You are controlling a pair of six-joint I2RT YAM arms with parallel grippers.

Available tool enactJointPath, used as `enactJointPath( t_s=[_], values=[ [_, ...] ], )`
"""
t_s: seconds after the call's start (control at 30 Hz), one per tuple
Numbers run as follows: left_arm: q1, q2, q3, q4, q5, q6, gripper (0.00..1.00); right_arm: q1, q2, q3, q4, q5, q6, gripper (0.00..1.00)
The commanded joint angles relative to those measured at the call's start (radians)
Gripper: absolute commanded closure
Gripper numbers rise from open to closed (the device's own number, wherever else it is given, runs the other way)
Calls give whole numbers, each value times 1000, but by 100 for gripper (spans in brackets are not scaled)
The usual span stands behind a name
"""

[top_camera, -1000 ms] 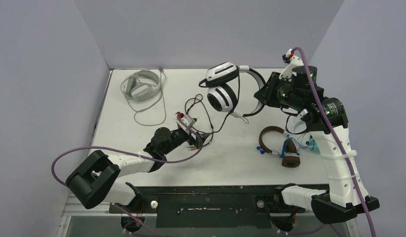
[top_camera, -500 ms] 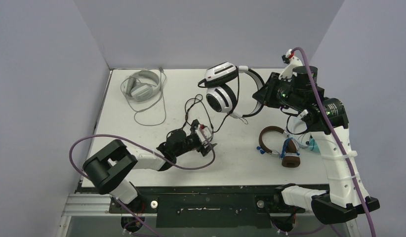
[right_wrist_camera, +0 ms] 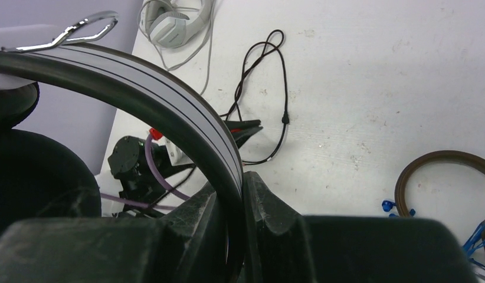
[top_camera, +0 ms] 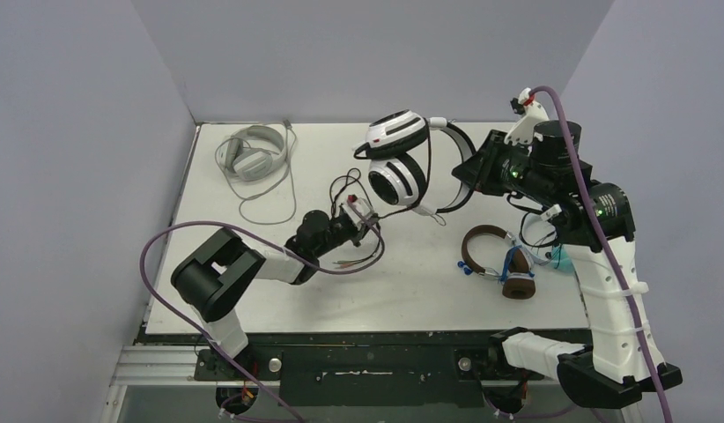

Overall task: Wrap the headphones
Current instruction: Wrap the headphones cable around the headphones.

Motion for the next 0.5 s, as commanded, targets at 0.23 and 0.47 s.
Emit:
enactJointPath(
  t_s=[0.23,0.47],
  values=[
    [234,49,-32,336,266,-339,100,9,-96,-54,17,-283,-69,100],
    [289,75,69,324,342,-412,95,38,-173,-264,77,-438,-108,100]
  ],
)
